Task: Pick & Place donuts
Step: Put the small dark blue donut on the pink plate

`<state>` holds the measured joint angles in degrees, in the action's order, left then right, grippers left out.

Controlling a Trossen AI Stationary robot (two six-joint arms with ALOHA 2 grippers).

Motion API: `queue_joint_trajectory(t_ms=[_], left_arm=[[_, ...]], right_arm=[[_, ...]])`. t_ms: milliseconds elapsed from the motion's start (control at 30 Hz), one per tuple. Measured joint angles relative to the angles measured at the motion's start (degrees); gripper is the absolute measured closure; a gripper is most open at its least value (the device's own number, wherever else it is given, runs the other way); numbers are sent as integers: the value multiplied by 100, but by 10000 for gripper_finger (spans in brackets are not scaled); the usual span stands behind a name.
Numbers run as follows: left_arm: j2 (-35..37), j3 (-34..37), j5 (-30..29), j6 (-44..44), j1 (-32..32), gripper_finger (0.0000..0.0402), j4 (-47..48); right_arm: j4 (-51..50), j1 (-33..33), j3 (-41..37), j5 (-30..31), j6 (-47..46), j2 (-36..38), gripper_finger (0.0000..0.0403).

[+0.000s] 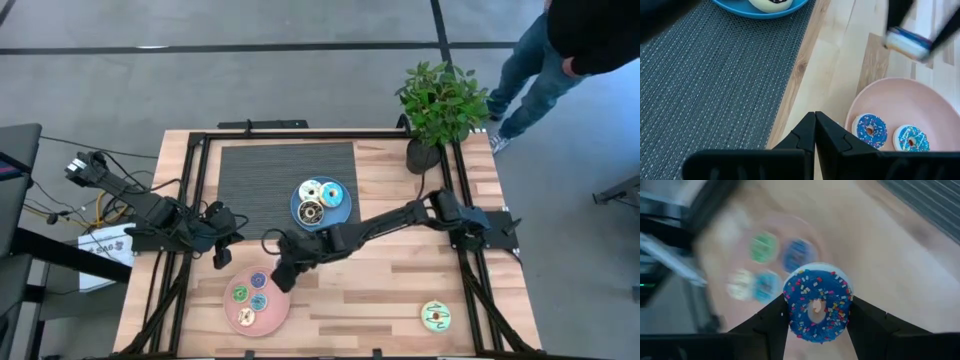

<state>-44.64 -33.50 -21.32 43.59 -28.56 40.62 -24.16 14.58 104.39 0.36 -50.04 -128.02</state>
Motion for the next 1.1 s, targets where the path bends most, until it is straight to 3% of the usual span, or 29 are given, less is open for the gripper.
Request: queue_joint_trajectory(t_ms=[133,533,800,1100], left_arm=[[0,0,0,2,-1,401,17],[0,0,-48,-24,0,401,124],[2,0,-13,24,-1,401,157],[2,0,-17,44,-2,401,155]], right_arm=[[-45,40,560,-46,331,-356,232],[-1612,234,3067,-655,856,-2019,232],[-1878,213,2988,-864,653,-2048,220],[-1893,217,2991,-909,649,-2038,144]])
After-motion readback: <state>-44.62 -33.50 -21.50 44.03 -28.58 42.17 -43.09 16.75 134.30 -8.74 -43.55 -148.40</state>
